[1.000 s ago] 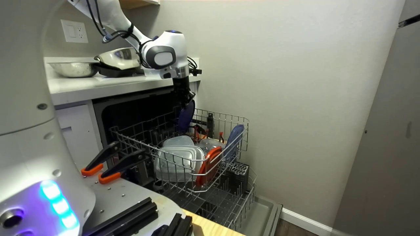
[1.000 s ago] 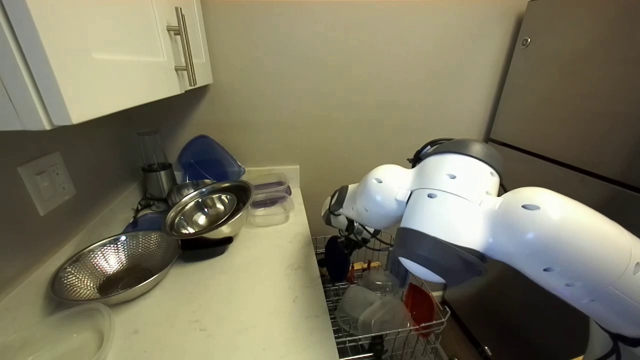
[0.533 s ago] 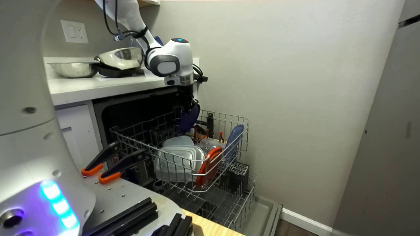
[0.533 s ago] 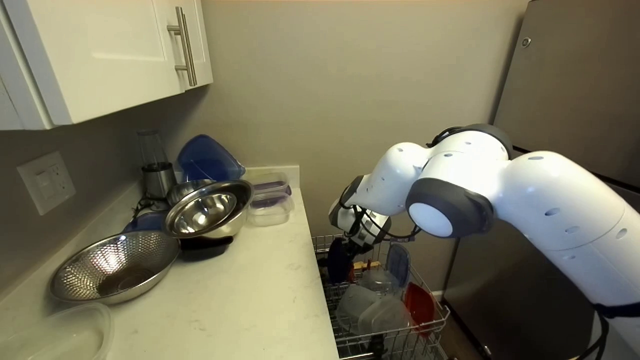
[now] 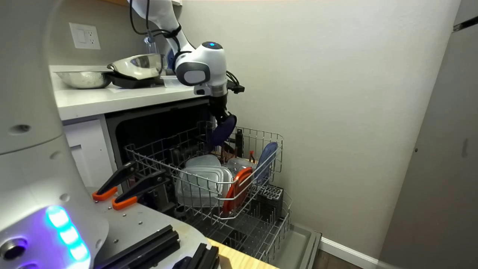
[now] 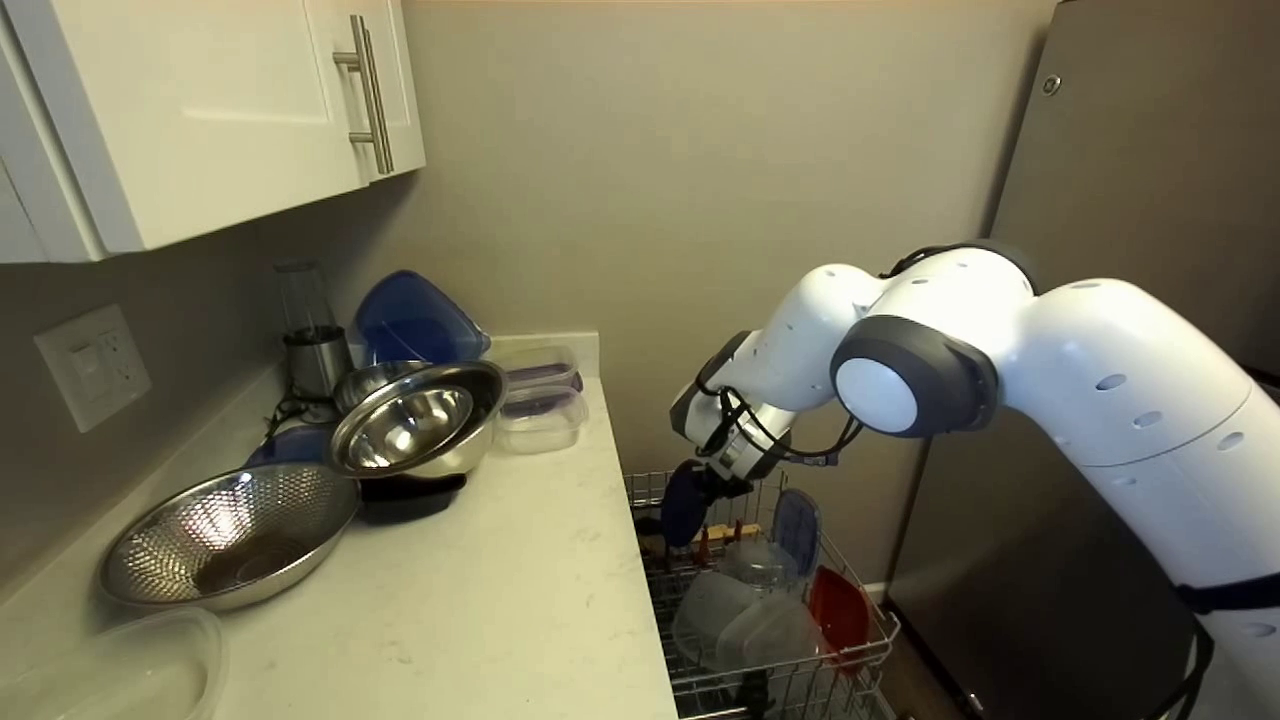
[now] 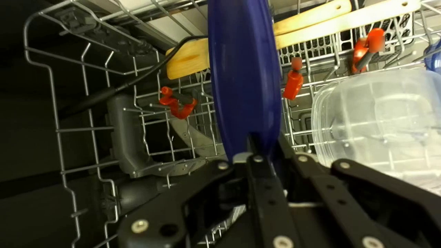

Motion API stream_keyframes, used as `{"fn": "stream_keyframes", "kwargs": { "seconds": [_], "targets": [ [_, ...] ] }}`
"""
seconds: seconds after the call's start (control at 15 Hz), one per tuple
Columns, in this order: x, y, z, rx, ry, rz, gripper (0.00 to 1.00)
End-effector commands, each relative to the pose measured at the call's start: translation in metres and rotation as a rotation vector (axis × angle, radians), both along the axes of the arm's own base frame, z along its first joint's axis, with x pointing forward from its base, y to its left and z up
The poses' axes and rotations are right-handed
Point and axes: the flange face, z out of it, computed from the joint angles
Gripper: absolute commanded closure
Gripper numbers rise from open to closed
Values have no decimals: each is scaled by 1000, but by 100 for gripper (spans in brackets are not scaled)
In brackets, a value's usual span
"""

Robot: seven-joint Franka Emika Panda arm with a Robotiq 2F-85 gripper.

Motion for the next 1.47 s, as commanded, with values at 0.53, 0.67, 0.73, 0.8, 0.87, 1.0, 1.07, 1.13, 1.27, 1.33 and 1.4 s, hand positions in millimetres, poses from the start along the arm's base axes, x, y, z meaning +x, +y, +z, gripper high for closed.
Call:
{"fn": "stream_keyframes", "kwargs": {
  "seconds": [0.53, 0.67, 0.73, 0.8, 0.87, 1.0, 1.07, 1.13, 1.27, 1.33, 1.4],
  "targets": [
    [-9, 20, -15, -35, 17, 53, 97],
    [-10, 22, -15, -49, 15, 62, 97],
    [-11, 23, -16, -63, 15, 69, 97],
    [-12, 24, -16, -71, 15, 74, 97],
    [-14, 25, -17, -85, 16, 82, 97],
    [-17, 27, -19, -115, 19, 104, 97],
    [-18, 28, -20, -130, 18, 112, 97],
    [-20, 28, -20, -148, 17, 121, 97],
    [-20, 31, -18, -172, 13, 137, 97],
    [-21, 32, -18, -184, 11, 144, 97],
    [-20, 35, -18, -189, 7, 150, 97]
  ]
}}
